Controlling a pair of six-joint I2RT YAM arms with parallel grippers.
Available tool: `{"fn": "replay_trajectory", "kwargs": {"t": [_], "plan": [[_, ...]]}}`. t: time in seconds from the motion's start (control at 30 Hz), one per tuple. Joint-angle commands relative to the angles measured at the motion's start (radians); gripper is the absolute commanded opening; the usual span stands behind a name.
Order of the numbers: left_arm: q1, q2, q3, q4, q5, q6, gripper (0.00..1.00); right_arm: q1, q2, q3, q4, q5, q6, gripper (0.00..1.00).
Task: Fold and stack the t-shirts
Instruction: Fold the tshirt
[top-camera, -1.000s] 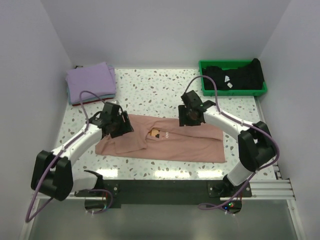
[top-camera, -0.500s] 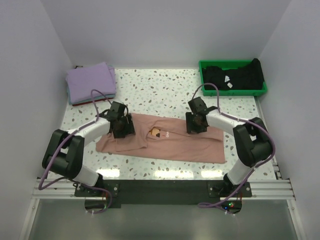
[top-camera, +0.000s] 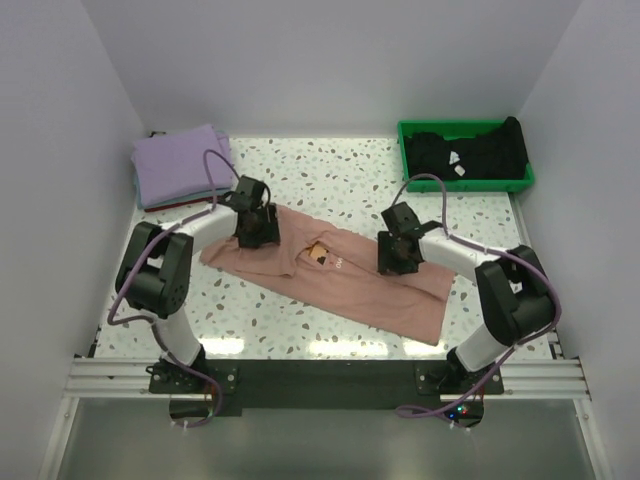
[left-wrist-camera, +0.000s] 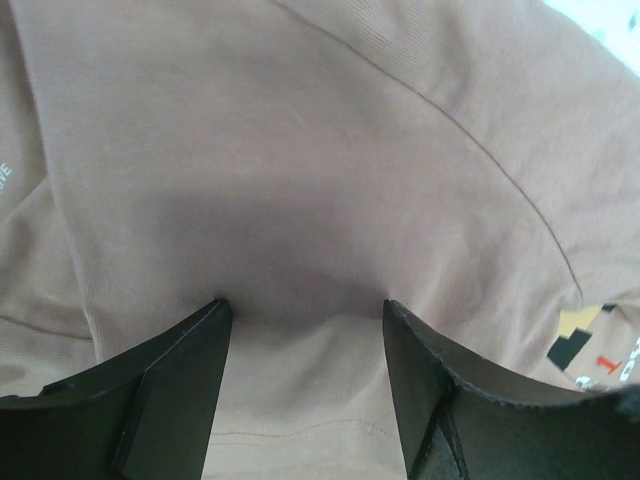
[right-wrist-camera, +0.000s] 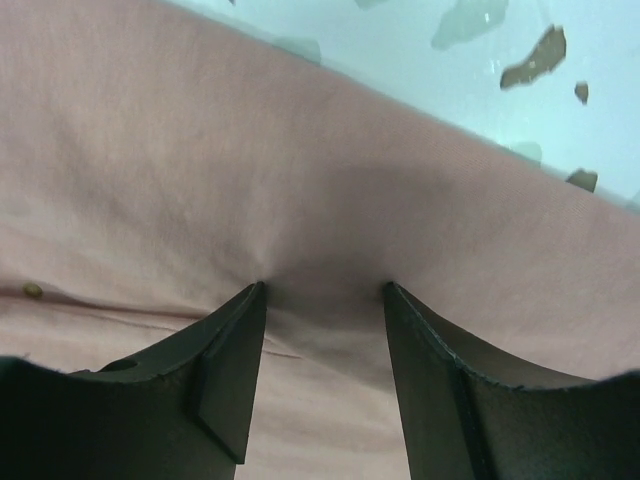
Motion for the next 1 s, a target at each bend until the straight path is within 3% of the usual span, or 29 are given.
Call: {"fn": "replay_trajectory", "kwargs": {"t": [0.0, 0.6, 0.97], "plan": [[-0.011, 0.144, 0.064, 0.020, -0.013, 0.066, 0.67, -0.001, -0.005, -0.072, -0.144, -0.011, 0.046, 0.55], [-0.039, 0.661, 0.683, 0.014, 0.065, 0.179, 0.66, 0.024, -0.089, -0.154, -0.117, -0.111, 0.129, 0.54], [-0.039, 0.824, 0.943, 0.035, 0.139, 0.250, 0.67, 0.132, -0.093, -0.198, -0.081, -0.168, 0.251, 0.54]]}}
